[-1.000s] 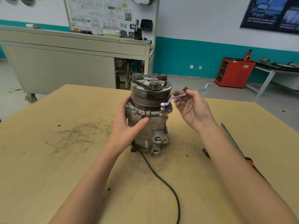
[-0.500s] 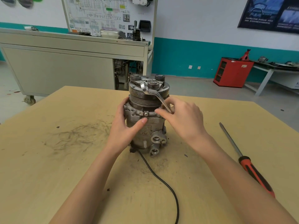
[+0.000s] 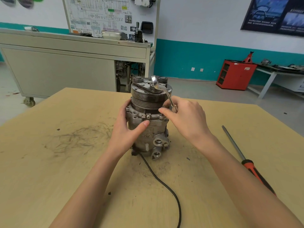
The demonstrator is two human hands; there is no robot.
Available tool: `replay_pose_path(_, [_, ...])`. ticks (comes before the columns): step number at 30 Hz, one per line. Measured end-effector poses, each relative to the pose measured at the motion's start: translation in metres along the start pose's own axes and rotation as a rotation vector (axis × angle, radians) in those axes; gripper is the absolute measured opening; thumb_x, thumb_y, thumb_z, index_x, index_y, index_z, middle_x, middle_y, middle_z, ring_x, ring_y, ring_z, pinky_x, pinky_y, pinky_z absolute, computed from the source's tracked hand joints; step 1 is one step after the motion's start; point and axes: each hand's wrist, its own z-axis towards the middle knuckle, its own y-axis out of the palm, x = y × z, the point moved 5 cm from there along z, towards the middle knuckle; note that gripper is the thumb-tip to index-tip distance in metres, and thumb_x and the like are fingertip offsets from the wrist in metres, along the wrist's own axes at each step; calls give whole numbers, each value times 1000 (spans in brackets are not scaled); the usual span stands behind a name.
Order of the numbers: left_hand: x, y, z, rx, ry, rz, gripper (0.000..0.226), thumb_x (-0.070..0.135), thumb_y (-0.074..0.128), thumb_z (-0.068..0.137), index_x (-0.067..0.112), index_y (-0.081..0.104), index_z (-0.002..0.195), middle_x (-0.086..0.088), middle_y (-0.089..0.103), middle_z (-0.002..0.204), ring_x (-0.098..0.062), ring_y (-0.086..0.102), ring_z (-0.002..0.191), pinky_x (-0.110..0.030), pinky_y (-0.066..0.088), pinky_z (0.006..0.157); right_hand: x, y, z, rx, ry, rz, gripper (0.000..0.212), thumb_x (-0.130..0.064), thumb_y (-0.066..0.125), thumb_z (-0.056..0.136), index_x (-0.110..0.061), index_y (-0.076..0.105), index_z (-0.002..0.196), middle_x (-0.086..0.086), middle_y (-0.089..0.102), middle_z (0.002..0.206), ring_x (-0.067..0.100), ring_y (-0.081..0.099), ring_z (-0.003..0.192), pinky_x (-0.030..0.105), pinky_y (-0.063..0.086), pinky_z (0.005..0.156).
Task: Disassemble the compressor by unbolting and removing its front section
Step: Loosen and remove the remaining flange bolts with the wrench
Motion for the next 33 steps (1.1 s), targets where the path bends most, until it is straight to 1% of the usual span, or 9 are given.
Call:
replay_pose_path(4, [-1, 0, 0, 3, 4, 6, 84, 58, 69, 69, 43, 28, 141, 34, 42, 130, 10, 45, 122, -18, 40, 101, 0, -4, 1, 23, 2, 3, 19, -40, 63, 86, -22, 67, 92, -18, 41, 58, 10, 45, 63, 17, 24, 47])
replay_pose_path(7, [-1, 0, 1, 6, 7, 13, 86, 60, 68, 68, 43, 28, 141, 33, 42, 130, 8, 45, 123, -19, 40, 101, 0, -5, 1, 17, 1, -1, 20, -40, 63, 87, -21, 67, 93, -15, 45, 62, 10, 45, 64, 17, 24, 47])
replay_pose_path(13, [-2, 0, 1, 3, 8, 6, 85, 53, 71, 72, 38, 28, 144, 24, 45, 134, 7, 45, 124, -22, 40, 103, 3, -6, 1, 14, 17, 13, 19, -40, 62, 87, -22, 67, 93, -22, 35, 54, 3, 37, 54, 18, 22, 46])
replay_pose_path(16, [-2, 0, 1, 0, 11, -1, 83, 49, 72, 74, 37, 28, 144, 29, 43, 133, 10, 45, 123, -20, 40, 104, 5, -8, 2, 24, 19, 16, 19, -40, 63, 87, -23, 67, 92, -20, 34, 51, 7, 39, 56, 19, 23, 46])
replay_pose_path(19, [-1, 0, 1, -2, 11, -13, 85, 57, 70, 70, 39, 28, 142, 32, 42, 132, 11, 44, 123, -17, 39, 102, 9, -10, 2, 32, 30, 24, 19, -41, 62, 87, -23, 66, 92, -20, 36, 51, 7, 41, 54, 18, 26, 47])
replay_pose_path(24, [-2, 0, 1, 2, 4, -13, 86, 61, 68, 67, 42, 28, 140, 37, 40, 129, 19, 42, 120, -2, 37, 92, 29, -17, 1, 54, 87, 35, 17, -41, 63, 87, -24, 65, 89, -16, 37, 49, 2, 38, 50, 22, 24, 46])
replay_pose_path(29, [-4, -1, 2, 13, -3, -8, 88, 61, 67, 67, 41, 27, 143, 44, 38, 125, 23, 40, 117, -7, 36, 94, 65, -20, -8, 25, 177, -21, 17, -39, 62, 87, -23, 65, 89, -16, 37, 53, 0, 37, 52, 22, 23, 46])
replay_pose_path(31, [-4, -1, 1, 17, 1, -7, 86, 61, 67, 67, 42, 28, 141, 50, 38, 120, 25, 41, 114, 0, 37, 89, 83, -19, -16, 0, 227, -62, 18, -39, 62, 87, -22, 66, 88, -16, 40, 54, 3, 41, 53, 23, 23, 45])
replay_pose_path(33, [-3, -1, 1, 22, 6, -11, 84, 61, 67, 67, 43, 28, 140, 53, 39, 116, 26, 41, 112, 4, 37, 84, 102, -18, -24, -35, 282, -117, 19, -40, 62, 87, -22, 67, 88, -13, 45, 57, 13, 47, 59, 23, 25, 45])
